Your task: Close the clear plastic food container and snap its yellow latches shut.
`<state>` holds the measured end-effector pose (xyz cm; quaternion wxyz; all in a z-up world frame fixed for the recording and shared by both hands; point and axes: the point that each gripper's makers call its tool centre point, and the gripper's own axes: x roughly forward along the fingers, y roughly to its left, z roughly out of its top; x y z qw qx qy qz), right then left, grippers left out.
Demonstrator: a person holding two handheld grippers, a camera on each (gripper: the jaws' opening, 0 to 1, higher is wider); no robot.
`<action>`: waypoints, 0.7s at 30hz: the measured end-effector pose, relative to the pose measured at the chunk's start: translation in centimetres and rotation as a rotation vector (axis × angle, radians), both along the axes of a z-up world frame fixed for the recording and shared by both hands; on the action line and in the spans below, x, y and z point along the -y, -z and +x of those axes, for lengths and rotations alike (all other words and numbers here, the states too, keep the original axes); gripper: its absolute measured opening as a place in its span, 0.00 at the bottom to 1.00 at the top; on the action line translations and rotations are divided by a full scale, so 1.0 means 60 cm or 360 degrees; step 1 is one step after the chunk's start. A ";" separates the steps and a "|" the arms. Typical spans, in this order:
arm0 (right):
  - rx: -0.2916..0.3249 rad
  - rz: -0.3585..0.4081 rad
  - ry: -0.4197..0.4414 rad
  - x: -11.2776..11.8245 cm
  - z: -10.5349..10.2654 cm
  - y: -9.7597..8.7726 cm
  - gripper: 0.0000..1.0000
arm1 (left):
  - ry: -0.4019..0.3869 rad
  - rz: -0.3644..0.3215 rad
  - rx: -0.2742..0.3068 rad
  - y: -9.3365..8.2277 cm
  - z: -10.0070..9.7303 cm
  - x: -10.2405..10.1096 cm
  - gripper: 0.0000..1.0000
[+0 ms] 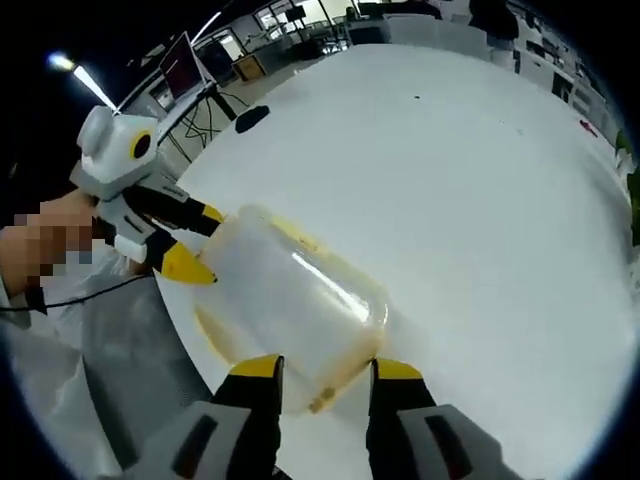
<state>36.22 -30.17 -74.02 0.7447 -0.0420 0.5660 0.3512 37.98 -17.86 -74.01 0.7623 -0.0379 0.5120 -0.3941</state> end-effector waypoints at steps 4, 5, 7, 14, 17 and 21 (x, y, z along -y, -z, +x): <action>-0.0017 0.0016 -0.0006 0.001 0.001 0.001 0.32 | 0.0028 0.0021 -0.0011 0.000 -0.001 -0.001 0.37; -0.0089 0.0058 0.0026 -0.006 -0.011 0.006 0.32 | 0.0031 0.0028 -0.0016 0.001 -0.003 0.000 0.37; -0.0069 0.0089 0.0051 -0.007 -0.006 0.012 0.32 | 0.0030 0.0030 -0.0018 0.002 -0.004 -0.002 0.37; -0.0066 0.0088 0.0041 -0.009 -0.003 0.007 0.33 | 0.0005 0.0017 -0.0018 0.002 -0.006 -0.007 0.37; -0.0059 0.0115 0.0058 -0.006 -0.005 0.007 0.33 | -0.0020 0.0019 -0.0031 0.003 -0.004 -0.006 0.38; -0.0052 0.0157 0.0101 -0.004 -0.004 0.003 0.34 | -0.0055 0.0007 -0.0030 0.003 -0.006 -0.007 0.39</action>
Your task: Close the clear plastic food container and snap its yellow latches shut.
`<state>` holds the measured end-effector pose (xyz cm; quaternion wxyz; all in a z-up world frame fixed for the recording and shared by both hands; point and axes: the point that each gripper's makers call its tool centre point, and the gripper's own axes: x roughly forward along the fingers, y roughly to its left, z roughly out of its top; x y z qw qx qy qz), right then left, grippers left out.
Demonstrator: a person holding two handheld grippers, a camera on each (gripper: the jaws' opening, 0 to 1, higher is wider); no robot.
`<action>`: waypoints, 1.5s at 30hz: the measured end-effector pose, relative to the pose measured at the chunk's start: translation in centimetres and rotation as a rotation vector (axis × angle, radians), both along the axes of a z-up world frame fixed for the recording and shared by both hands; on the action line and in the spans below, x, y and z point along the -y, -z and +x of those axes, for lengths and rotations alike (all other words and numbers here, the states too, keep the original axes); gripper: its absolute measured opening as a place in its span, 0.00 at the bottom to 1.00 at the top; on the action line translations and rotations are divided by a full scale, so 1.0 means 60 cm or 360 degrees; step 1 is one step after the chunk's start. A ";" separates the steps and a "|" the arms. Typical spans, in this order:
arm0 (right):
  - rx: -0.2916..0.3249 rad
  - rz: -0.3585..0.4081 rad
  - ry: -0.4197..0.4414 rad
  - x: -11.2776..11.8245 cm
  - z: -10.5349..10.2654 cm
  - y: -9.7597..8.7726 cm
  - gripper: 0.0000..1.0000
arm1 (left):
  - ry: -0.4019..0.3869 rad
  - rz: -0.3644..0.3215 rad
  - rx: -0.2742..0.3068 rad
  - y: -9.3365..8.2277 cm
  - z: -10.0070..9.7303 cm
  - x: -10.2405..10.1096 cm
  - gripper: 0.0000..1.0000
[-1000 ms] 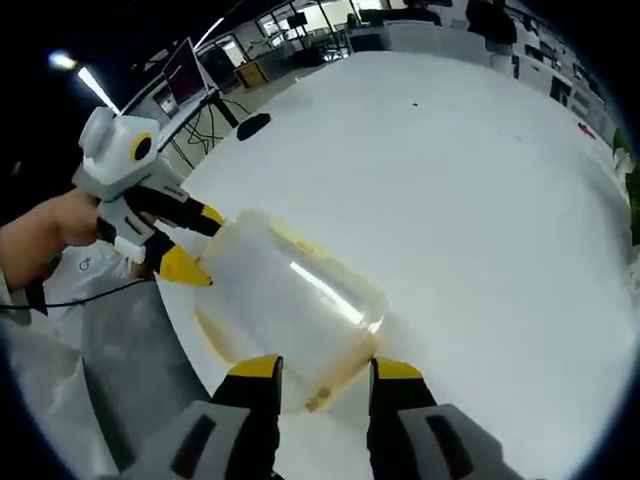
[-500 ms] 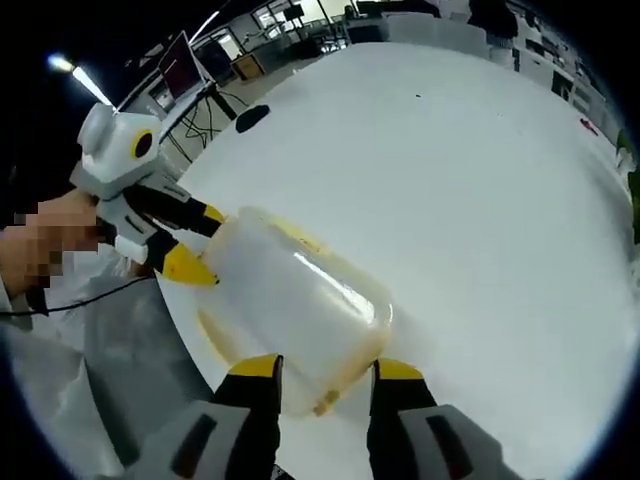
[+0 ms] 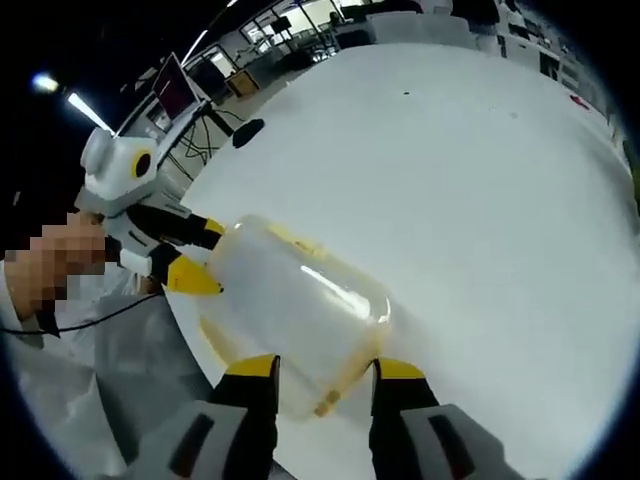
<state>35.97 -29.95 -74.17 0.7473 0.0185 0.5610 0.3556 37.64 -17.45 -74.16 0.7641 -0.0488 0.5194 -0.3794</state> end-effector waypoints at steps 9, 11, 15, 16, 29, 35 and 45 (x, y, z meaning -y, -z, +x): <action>0.0067 -0.0007 -0.0109 0.002 -0.009 -0.003 0.39 | 0.0075 -0.0024 0.0031 -0.002 -0.005 -0.001 0.40; 0.0092 -0.0008 -0.0114 0.005 -0.007 -0.005 0.37 | 0.0090 -0.0019 0.0055 -0.006 -0.005 -0.004 0.38; 0.0161 -0.0046 -0.0157 0.017 -0.004 -0.012 0.35 | 0.0100 -0.0019 0.0112 -0.016 0.003 -0.007 0.42; 0.0183 -0.0059 -0.0175 0.019 -0.003 -0.014 0.35 | 0.0114 -0.0015 0.0131 -0.019 0.004 -0.007 0.43; 0.0639 0.0076 -0.0494 -0.009 0.025 -0.081 0.32 | 0.0342 0.0061 0.0436 -0.054 0.017 -0.023 0.43; 0.0802 0.0211 -0.0590 -0.044 0.029 -0.111 0.28 | 0.0452 0.0067 0.0535 -0.065 0.019 -0.016 0.41; 0.0901 0.0207 -0.0816 -0.077 0.020 -0.105 0.21 | 0.0717 -0.0118 0.0812 -0.107 0.000 0.048 0.27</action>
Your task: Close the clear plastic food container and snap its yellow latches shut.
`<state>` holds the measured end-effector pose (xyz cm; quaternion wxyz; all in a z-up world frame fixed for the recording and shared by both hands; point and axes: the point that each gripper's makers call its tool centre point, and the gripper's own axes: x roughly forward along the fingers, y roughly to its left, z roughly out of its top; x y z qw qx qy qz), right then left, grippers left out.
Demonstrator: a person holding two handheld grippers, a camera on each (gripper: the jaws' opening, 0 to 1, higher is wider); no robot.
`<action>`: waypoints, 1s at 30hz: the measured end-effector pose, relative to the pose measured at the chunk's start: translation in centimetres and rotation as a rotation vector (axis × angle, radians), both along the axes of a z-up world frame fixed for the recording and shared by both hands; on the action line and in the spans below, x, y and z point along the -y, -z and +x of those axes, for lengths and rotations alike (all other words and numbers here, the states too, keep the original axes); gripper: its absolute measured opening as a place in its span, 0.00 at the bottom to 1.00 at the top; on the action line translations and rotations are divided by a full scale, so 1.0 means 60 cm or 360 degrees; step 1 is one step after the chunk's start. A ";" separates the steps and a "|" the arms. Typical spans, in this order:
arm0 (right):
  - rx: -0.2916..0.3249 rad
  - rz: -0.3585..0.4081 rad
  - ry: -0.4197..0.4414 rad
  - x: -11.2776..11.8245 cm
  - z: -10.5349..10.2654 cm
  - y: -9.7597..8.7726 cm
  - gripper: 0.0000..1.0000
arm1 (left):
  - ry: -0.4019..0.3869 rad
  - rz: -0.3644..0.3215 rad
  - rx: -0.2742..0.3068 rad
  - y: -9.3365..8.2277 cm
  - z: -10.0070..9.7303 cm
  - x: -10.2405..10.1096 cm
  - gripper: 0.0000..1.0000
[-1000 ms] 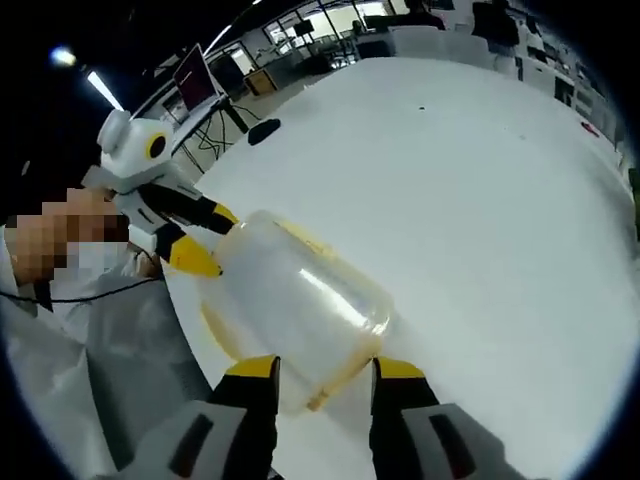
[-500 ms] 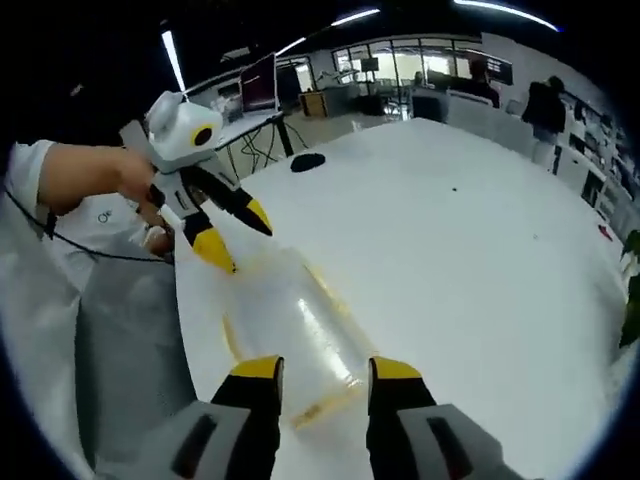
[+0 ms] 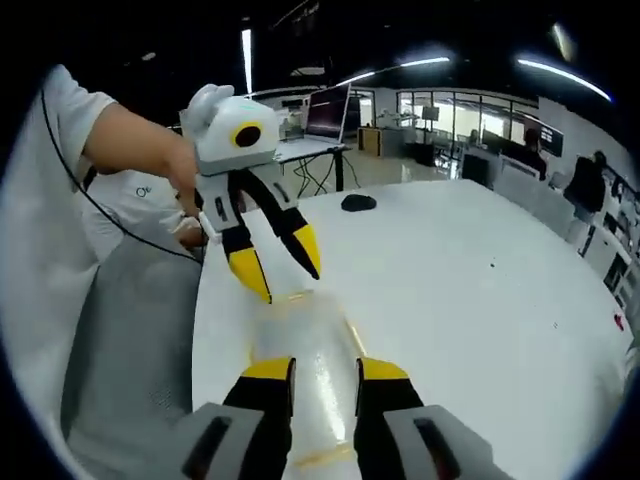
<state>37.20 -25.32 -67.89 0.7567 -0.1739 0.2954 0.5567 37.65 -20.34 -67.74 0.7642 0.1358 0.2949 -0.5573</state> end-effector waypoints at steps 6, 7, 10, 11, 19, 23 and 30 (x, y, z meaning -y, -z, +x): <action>0.0014 -0.0046 -0.0049 -0.015 0.002 0.012 0.21 | 0.0091 -0.0021 0.0003 0.006 -0.012 0.032 0.23; 0.0012 -0.0055 -0.0057 -0.016 0.003 0.015 0.21 | 0.0099 -0.0015 0.0003 0.009 -0.012 0.035 0.22; -0.0031 -0.0030 -0.0101 -0.026 -0.002 0.019 0.23 | 0.0128 0.0009 0.0015 0.016 -0.013 0.043 0.20; -0.0030 -0.0026 -0.0108 -0.028 -0.003 0.019 0.23 | 0.0135 0.0012 0.0013 0.019 -0.014 0.044 0.20; -0.0023 -0.0110 -0.0128 -0.029 0.019 0.040 0.22 | 0.0211 0.0088 -0.0002 0.044 -0.034 0.052 0.23; -0.0031 -0.0166 -0.0102 -0.024 0.033 0.051 0.29 | 0.0278 0.0162 0.0034 0.057 -0.048 0.054 0.26; -0.0067 -0.0201 -0.0141 -0.021 0.040 0.062 0.36 | 0.0355 0.0255 0.0257 0.063 -0.061 0.058 0.31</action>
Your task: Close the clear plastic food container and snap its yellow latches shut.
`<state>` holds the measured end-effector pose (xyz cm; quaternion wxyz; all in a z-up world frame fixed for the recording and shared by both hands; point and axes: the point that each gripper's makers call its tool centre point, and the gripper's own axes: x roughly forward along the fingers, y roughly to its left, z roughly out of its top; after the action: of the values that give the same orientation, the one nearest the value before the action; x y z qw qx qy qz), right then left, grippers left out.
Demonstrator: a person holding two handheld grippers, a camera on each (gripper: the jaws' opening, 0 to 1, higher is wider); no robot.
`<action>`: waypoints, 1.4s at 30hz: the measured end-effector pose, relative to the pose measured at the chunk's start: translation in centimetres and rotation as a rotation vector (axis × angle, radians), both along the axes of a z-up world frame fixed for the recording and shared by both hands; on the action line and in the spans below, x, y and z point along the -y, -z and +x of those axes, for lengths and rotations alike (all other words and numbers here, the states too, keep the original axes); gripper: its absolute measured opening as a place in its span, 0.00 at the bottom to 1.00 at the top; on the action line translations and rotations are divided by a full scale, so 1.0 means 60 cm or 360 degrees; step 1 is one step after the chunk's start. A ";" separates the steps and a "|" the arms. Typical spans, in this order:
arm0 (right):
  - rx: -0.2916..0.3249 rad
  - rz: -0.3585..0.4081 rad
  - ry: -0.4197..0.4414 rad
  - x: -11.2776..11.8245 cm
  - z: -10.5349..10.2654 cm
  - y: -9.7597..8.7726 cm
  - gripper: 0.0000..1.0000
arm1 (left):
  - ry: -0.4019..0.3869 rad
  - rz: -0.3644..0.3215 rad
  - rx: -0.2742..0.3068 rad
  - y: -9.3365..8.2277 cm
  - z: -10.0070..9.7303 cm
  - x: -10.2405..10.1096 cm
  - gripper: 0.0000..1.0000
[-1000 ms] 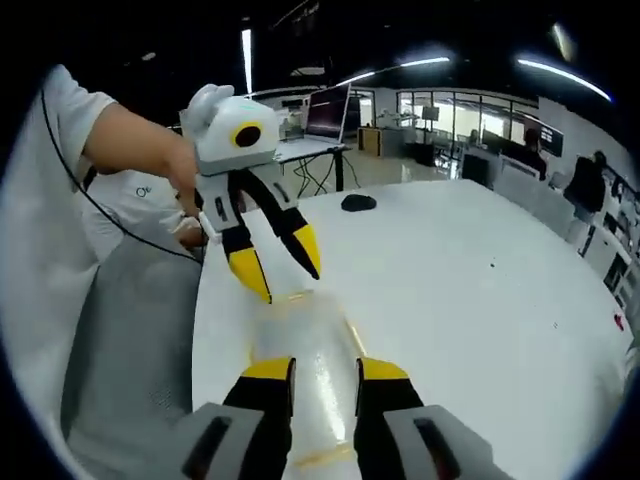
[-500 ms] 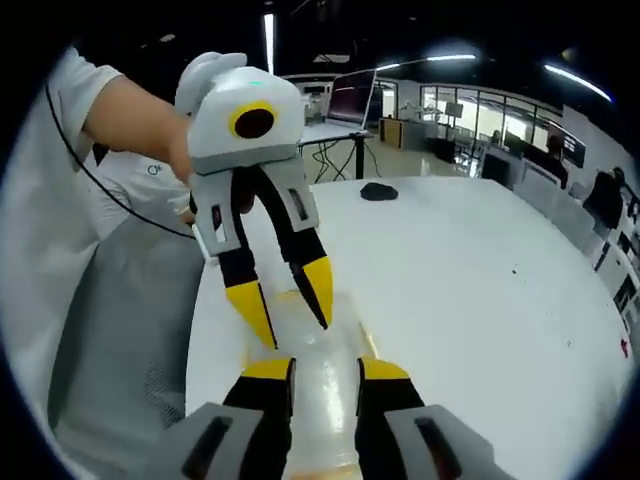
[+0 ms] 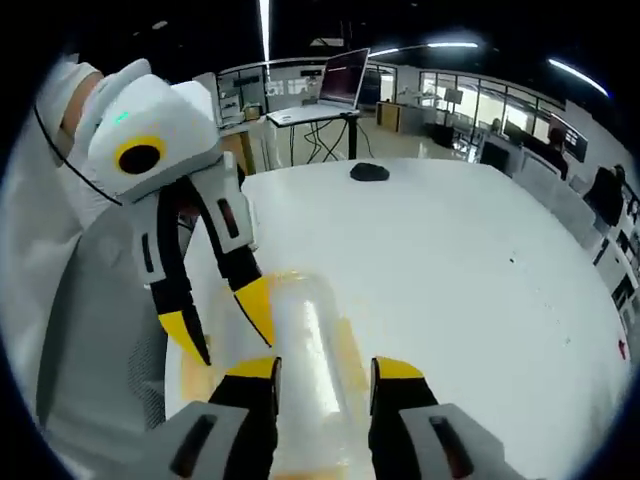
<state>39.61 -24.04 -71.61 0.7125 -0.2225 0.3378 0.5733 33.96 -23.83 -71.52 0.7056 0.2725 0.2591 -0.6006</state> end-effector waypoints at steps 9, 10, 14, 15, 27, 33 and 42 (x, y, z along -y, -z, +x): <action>0.0005 -0.0187 -0.0161 0.003 -0.005 0.016 0.40 | 0.0135 0.0116 0.0171 0.009 -0.014 0.002 0.46; 0.0016 -0.0219 -0.0187 0.004 -0.005 0.018 0.40 | 0.0143 0.0119 0.0178 0.009 -0.015 0.003 0.47; -0.0006 -0.0270 -0.0211 0.001 -0.002 0.019 0.41 | 0.0128 0.0246 0.0354 0.021 0.003 -0.005 0.45; -0.0008 -0.0285 -0.0218 0.001 -0.001 0.019 0.41 | 0.0135 0.0207 0.0324 0.024 -0.003 0.003 0.46; -0.0060 -0.0429 -0.0405 -0.004 -0.004 0.023 0.41 | 0.0311 0.0219 0.0185 0.017 -0.015 0.008 0.37; -0.0184 -0.0446 -0.0433 -0.001 -0.008 0.029 0.36 | 0.0287 0.0238 0.0110 0.020 -0.006 0.011 0.37; -0.0240 -0.0517 -0.0483 -0.004 -0.011 0.033 0.36 | 0.0306 0.0323 -0.0008 0.020 -0.005 0.011 0.35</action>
<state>38.96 -23.78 -73.56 0.5458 -0.3391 0.4407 0.6269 33.66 -24.47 -72.69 0.6130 0.3647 0.2930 -0.6367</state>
